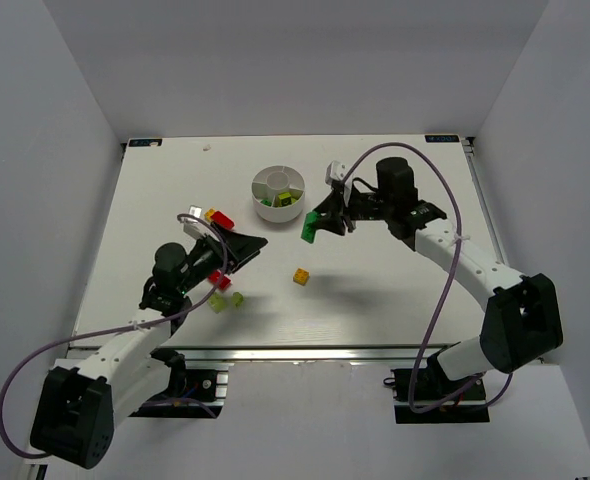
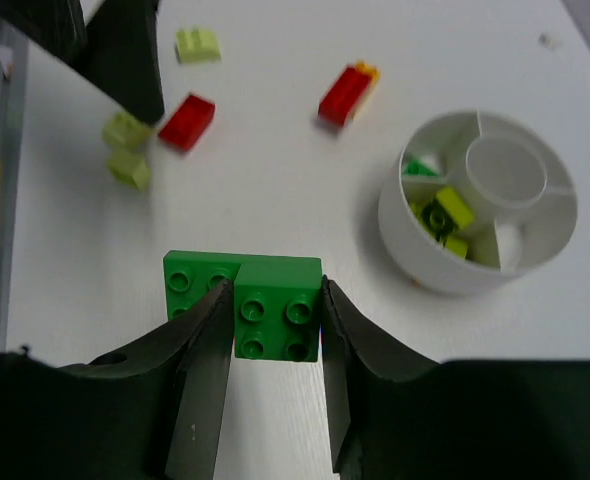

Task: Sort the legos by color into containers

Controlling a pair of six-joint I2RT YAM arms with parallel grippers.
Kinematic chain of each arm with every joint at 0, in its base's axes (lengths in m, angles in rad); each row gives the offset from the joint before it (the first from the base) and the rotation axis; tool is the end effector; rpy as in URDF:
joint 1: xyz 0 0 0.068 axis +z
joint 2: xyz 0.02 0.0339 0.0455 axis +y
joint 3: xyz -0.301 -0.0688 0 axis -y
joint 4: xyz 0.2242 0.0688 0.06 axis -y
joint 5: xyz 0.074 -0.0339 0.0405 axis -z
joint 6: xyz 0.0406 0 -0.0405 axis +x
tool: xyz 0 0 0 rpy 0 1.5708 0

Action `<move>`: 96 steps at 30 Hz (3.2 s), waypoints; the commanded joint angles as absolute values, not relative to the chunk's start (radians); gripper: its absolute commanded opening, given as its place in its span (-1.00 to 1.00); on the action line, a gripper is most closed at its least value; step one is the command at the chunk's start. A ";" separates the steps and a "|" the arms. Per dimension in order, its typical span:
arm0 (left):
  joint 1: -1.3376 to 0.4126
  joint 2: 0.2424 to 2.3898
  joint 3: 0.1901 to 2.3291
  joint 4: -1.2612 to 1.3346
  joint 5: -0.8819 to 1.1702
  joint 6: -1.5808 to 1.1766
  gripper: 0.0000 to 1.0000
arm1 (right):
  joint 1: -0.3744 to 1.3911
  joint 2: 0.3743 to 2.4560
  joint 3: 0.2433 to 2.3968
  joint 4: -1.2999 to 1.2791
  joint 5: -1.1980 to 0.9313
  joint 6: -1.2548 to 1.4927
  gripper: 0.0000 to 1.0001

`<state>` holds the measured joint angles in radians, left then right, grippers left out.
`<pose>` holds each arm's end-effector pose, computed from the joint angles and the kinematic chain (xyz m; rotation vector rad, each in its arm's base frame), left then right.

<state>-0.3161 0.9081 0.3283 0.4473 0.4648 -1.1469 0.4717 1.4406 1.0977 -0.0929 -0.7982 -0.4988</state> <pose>0.1508 -0.0685 0.2636 -0.4036 1.8835 -1.4354 0.2585 0.1645 0.3499 -1.3235 1.4267 0.7763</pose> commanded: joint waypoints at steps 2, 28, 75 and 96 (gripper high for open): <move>-0.314 0.951 0.379 0.725 0.620 -1.209 0.72 | 0.526 1.404 1.131 0.237 -0.873 -0.262 -1.00; -0.331 1.238 0.347 1.463 0.704 -1.606 0.73 | 0.692 1.345 1.060 0.517 -0.841 -0.230 -1.00; -0.339 1.384 0.462 1.816 0.704 -1.847 0.27 | 0.710 1.456 1.077 0.686 -0.624 -0.055 -1.00; -0.301 1.356 0.466 1.816 0.699 -1.864 -0.43 | 0.641 1.436 1.066 0.710 -0.637 0.018 -1.00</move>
<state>-0.3260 1.3979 0.4595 1.3300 0.6891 -1.8690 0.6746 1.4620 1.0489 0.6388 -0.6716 -0.0044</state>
